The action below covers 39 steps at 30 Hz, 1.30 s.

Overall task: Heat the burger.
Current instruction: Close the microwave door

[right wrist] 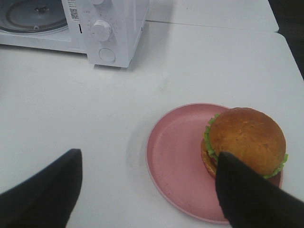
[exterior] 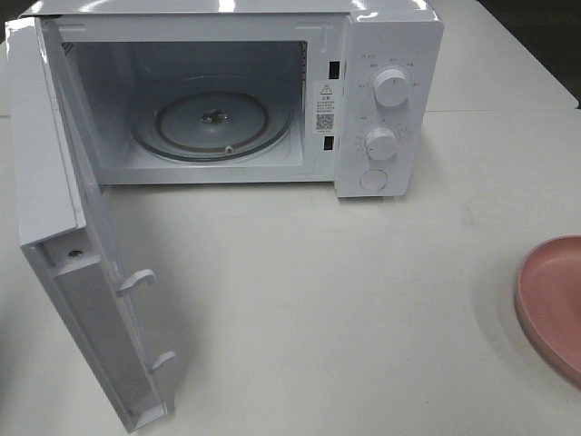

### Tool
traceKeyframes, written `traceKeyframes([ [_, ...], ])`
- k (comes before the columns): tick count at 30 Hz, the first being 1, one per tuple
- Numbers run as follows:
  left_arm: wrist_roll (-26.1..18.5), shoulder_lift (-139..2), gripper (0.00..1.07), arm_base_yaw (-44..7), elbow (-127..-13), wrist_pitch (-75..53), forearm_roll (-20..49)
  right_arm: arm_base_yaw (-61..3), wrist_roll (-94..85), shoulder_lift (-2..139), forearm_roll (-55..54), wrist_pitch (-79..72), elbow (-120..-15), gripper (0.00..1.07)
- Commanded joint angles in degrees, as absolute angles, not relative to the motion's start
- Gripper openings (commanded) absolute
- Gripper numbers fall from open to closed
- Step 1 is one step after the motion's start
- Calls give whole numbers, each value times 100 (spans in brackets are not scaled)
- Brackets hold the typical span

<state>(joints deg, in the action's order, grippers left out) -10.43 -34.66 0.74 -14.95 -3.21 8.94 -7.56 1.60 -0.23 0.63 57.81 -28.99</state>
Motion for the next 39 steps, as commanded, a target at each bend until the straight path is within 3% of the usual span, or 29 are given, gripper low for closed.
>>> traceKeyframes([
  [1, -1026, -3890, 0, 57, -1169, 1037, 940, -733, 155, -172, 46, 5707, -2871, 75],
  [8, -802, -4675, 0, 57, -1106, 1988, 361, -733, 155, -172, 46, 5707, -2871, 75],
  [9, -441, -4956, 0, 57, -1106, 2269, 40, -733, 155, -172, 46, 5707, -2871, 75],
  [10, -441, -4956, 0, 57, -1106, 2269, 40, -733, 155, -172, 46, 5707, -2871, 75],
  [14, 504, -5741, 0, 57, -1112, 2939, -1089, -733, 155, -172, 46, 5707, -2871, 75],
  [20, 1197, -6618, 0, 57, -1129, 4120, -2166, -733, 155, -172, 46, 5707, -2871, 75],
  [30, 1707, -7758, 0, 40, -1381, 5265, -3077, -733, 155, -172, 46, 5707, -2871, 75],
  [39, 1404, -8428, 0, -1152, -1770, 5288, -2567, -733, 155, -172, 46, 5707, -2871, 75],
])
